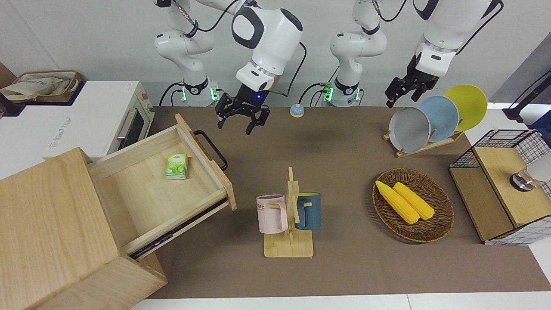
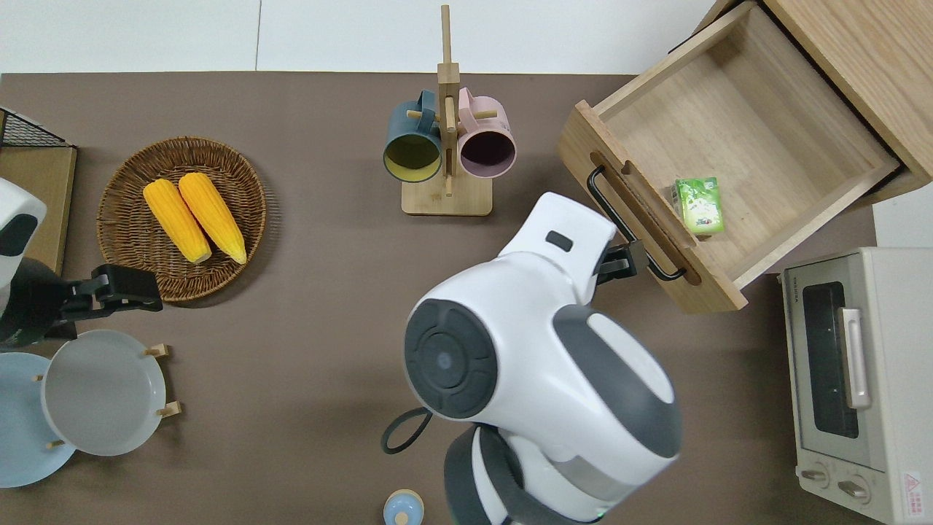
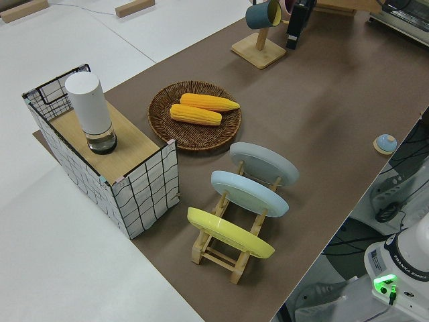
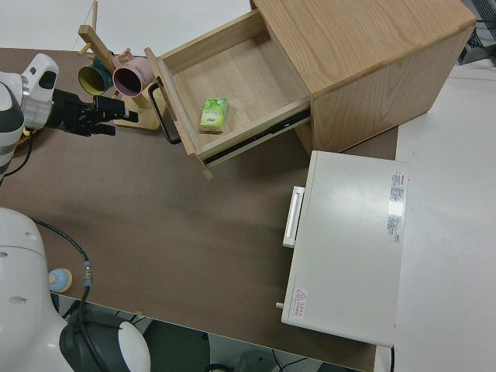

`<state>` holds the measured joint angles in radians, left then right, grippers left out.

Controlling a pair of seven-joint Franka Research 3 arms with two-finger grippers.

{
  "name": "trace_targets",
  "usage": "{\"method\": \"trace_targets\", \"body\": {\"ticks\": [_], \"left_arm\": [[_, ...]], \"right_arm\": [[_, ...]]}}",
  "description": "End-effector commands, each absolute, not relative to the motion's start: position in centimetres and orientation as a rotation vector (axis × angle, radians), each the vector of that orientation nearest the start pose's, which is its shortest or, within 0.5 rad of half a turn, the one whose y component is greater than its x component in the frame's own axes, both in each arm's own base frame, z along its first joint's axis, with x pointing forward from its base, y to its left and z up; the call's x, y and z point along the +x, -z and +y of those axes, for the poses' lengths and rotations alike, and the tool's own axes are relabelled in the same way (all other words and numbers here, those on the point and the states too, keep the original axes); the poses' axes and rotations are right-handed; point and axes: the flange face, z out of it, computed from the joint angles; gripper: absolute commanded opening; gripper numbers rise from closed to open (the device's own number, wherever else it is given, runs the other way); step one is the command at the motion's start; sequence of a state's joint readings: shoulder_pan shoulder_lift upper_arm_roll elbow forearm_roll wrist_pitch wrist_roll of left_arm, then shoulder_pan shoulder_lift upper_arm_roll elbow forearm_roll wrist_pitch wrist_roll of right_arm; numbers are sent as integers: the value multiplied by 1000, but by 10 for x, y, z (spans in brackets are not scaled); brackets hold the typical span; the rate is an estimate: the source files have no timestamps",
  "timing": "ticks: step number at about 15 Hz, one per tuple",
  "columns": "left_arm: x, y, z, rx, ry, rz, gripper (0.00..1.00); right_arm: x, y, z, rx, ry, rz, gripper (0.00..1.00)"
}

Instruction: Slide drawer open with right arm

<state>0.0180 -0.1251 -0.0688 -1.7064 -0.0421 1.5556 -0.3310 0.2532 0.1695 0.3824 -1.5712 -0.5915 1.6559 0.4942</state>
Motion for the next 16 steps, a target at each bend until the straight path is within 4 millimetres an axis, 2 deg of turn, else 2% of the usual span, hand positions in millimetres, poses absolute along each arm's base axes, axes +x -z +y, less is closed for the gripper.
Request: {"method": "trace_targets", "body": {"ticks": [1,5,10,13,16], "left_arm": [[508,-631,-31,-3140,-56,-434,993],[507,-631,-31,-3139,-58,-434,993],[508,-631,-31,-3140,-56,-434,993],[508,-631,-31,-3140,-56,-434,993],[508,-631,-31,-3140,-56,-434,993]], "right_arm": [[532,-581,259,-3415,268,-332,990],[537,-616,194,-3221,173,-223,990],[548,-628,124,-3096,132,-74,990],[550,-629,93,-3063,113,-44,990],[551,-627,78,-3055,94,-8,990]]}}
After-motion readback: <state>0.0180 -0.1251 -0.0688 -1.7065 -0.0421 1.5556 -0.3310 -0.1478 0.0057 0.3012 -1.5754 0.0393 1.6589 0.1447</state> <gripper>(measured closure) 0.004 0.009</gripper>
